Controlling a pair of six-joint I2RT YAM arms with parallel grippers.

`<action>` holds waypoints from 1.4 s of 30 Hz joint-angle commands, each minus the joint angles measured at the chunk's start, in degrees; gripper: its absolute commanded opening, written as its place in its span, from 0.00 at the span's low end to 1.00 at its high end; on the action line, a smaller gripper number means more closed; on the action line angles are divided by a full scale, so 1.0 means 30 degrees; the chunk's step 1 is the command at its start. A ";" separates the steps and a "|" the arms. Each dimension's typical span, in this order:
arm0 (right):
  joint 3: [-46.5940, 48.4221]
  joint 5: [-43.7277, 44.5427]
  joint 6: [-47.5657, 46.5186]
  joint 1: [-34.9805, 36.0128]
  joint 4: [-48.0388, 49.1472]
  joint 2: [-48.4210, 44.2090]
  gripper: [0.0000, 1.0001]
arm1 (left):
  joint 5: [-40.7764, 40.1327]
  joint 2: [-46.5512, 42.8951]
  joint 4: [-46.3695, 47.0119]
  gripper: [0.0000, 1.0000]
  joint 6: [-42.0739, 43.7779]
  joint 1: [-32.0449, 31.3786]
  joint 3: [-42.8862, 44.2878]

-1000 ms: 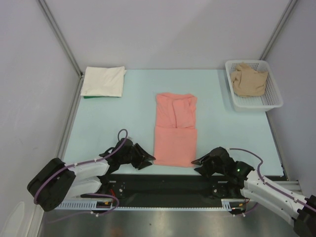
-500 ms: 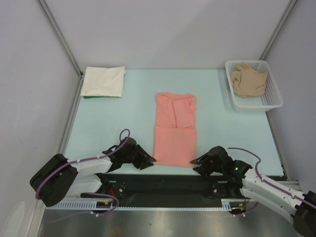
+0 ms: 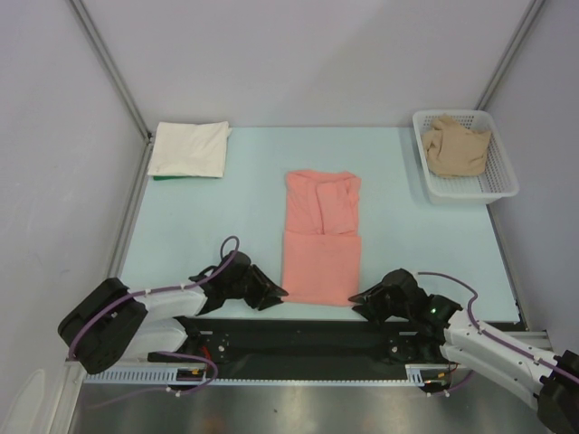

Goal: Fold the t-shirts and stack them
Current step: Fold the tshirt

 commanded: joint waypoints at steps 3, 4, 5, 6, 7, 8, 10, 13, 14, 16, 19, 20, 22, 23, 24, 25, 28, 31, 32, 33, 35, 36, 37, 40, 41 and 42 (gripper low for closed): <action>-0.0943 0.0748 -0.0391 -0.0326 -0.1947 0.0476 0.38 | -0.1336 0.0060 -0.1587 0.38 -0.0254 -0.0136 -0.1152; -0.0943 0.0777 -0.0420 -0.0385 -0.2034 0.0476 0.38 | -0.1395 0.0060 -0.1557 0.38 -0.0284 -0.0136 -0.1240; -0.0914 0.0748 -0.0507 -0.0414 -0.2151 0.0447 0.38 | -0.1366 0.0060 -0.1528 0.38 -0.0313 -0.0136 -0.1241; -0.0914 0.0777 -0.0566 -0.0473 -0.2356 0.0446 0.38 | -0.1337 0.0089 -0.1383 0.38 -0.0313 -0.0165 -0.1270; -0.0885 0.0748 -0.0596 -0.0531 -0.2474 0.0446 0.38 | -0.1337 0.0118 -0.1381 0.38 -0.0284 -0.0136 -0.1241; -0.0884 0.0777 -0.0683 -0.0590 -0.2591 0.0388 0.38 | -0.1337 0.0177 -0.1381 0.38 -0.0255 -0.0136 -0.1241; -0.0943 0.0748 -0.0742 -0.0765 -0.2768 0.0329 0.38 | -0.1366 0.0265 -0.1294 0.38 -0.0255 -0.0136 -0.1212; -0.0914 0.0252 -0.1064 -0.1116 -0.2680 0.0446 0.40 | -0.1424 0.0411 -0.1264 0.37 -0.0167 -0.0136 -0.1124; -0.0914 0.0105 -0.1268 -0.1234 -0.2593 0.0504 0.40 | -0.1424 0.0441 -0.1264 0.36 -0.0138 -0.0107 -0.1095; -0.0885 -0.0130 -0.1735 -0.1526 -0.2213 0.0942 0.35 | -0.1483 0.0586 -0.1206 0.34 -0.0079 -0.0107 -0.1036; -0.0913 -0.0482 -0.2234 -0.1704 -0.1802 0.1731 0.22 | -0.1541 0.0850 -0.1264 0.26 0.0241 -0.0048 -0.0832; -0.0914 -0.0686 -0.2353 -0.1907 -0.1627 0.1909 0.17 | -0.1513 0.0909 -0.1322 0.21 0.0330 0.0039 -0.0802; -0.0943 -0.1008 -0.2762 -0.2171 -0.1304 0.2377 0.00 | -0.1454 0.1055 -0.1352 0.13 0.0884 0.0157 -0.0627; -0.0682 -0.1184 -0.3199 -0.2318 -0.1361 0.2525 0.00 | -0.1483 0.1172 -0.1468 0.02 0.1265 0.0244 -0.0423; -0.0534 -0.1331 -0.3552 -0.2406 -0.1332 0.2671 0.00 | -0.1512 0.1231 -0.2397 0.00 0.1791 0.0245 -0.0073; -0.0359 -0.1477 -0.3932 -0.2465 -0.1419 0.2847 0.00 | -0.1628 0.1232 -0.3306 0.00 0.3014 0.0245 0.0830; 0.0695 -0.1742 -0.5427 -0.2057 -0.2705 0.3346 0.00 | -0.1690 0.0503 -0.4953 0.01 0.3729 0.0157 0.1163; 0.1166 -0.1684 -0.5811 -0.1032 -0.3995 0.2793 0.00 | -0.1921 -0.1633 -0.6094 0.00 0.3555 -0.0164 0.0695; 0.1224 -0.1684 -0.5753 -0.0798 -0.4520 0.2210 0.00 | -0.2038 -0.2161 -0.6475 0.00 0.3351 -0.0310 0.0519; 0.1341 -0.1626 -0.5578 -0.0448 -0.4787 0.1856 0.00 | -0.2011 -0.3385 -0.6972 0.00 0.3059 -0.0399 0.0285; 0.1459 -0.1451 -0.5198 0.0665 -0.5516 0.1415 0.00 | -0.2097 -0.4534 -0.7297 0.00 0.1888 -0.1184 -0.0418; 0.1546 -0.1362 -0.4935 0.1075 -0.5667 0.1152 0.00 | -0.2214 -0.5091 -0.7618 0.00 0.1536 -0.1480 -0.0566; 0.1634 -0.1362 -0.4207 0.2123 -0.5668 0.1062 0.00 | -0.2302 -0.5850 -0.7854 0.00 0.1097 -0.1686 -0.0683; 0.2857 -0.0311 -0.3179 0.4148 -0.6338 0.1294 0.00 | -0.2800 -0.7024 -0.8996 0.00 0.0161 -0.2974 -0.0597; 0.3185 0.0331 -0.3058 0.5142 -0.6835 0.1499 0.00 | -0.2917 -0.7320 -0.9114 0.00 -0.0076 -0.3674 -0.0625; 0.3478 0.0483 -0.2883 0.5616 -0.6869 0.1675 0.00 | -0.3064 -0.7497 -0.9319 0.00 -0.0282 -0.3971 -0.0597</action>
